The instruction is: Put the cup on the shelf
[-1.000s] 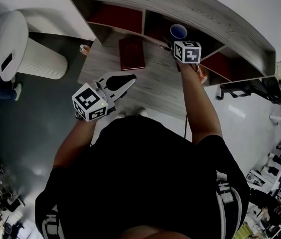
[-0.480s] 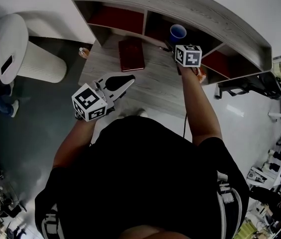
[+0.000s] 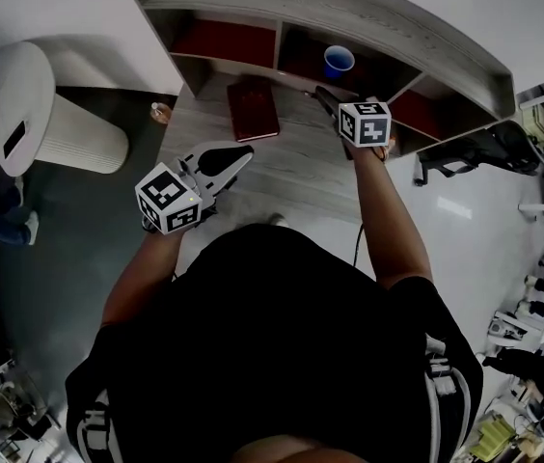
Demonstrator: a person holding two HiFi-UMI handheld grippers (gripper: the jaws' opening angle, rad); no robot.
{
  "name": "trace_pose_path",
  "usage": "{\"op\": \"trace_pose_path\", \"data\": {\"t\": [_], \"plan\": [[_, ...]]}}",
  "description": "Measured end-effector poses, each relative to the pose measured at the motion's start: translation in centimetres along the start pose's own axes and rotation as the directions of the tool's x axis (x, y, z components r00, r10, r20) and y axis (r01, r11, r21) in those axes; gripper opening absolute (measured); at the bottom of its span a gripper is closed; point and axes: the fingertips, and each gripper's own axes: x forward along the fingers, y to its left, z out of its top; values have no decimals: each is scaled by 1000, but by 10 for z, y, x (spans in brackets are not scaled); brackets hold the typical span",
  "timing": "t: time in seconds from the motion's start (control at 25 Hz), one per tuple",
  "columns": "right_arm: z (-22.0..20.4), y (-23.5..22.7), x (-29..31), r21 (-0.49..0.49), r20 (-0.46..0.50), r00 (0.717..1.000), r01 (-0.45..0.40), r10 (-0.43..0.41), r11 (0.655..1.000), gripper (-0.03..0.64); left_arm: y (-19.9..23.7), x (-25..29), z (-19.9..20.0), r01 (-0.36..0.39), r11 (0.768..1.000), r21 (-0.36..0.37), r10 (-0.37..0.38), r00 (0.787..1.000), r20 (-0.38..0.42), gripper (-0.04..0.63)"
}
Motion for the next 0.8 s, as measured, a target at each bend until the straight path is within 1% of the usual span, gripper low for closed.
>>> {"op": "trace_pose_path", "data": {"t": [0.16, 0.32, 0.36, 0.4, 0.44, 0.48, 0.68, 0.8], "plan": [[6, 7, -21, -16, 21, 1000, 22, -21, 1000, 395, -3, -6, 1, 29, 1000, 8, -29, 1000, -2, 21], [10, 23, -44, -19, 32, 999, 10, -10, 1000, 391, -7, -10, 2, 62, 998, 8, -62, 998, 3, 21], [12, 28, -50, -19, 40, 999, 6, -5, 1000, 375, -8, -10, 2, 69, 998, 8, -69, 998, 4, 21], [15, 33, -57, -20, 52, 999, 2, -1, 1000, 341, -8, -11, 2, 76, 997, 8, -76, 997, 5, 21], [17, 38, -64, -21, 67, 998, -1, 3, 1000, 288, -9, -12, 1, 83, 997, 8, -83, 997, 5, 21], [20, 42, -72, -22, 83, 997, -3, 5, 1000, 250, -10, -12, 1, 91, 996, 8, -91, 996, 5, 21], [33, 64, -100, 4, 143, 990, -15, 15, 1000, 188, -14, -21, -3, 128, 992, 3, -128, 992, 7, 21], [43, 71, -118, 38, 190, 982, -11, 4, 999, 125, -16, -22, -3, 154, 988, 2, -154, 988, 10, 21]]}}
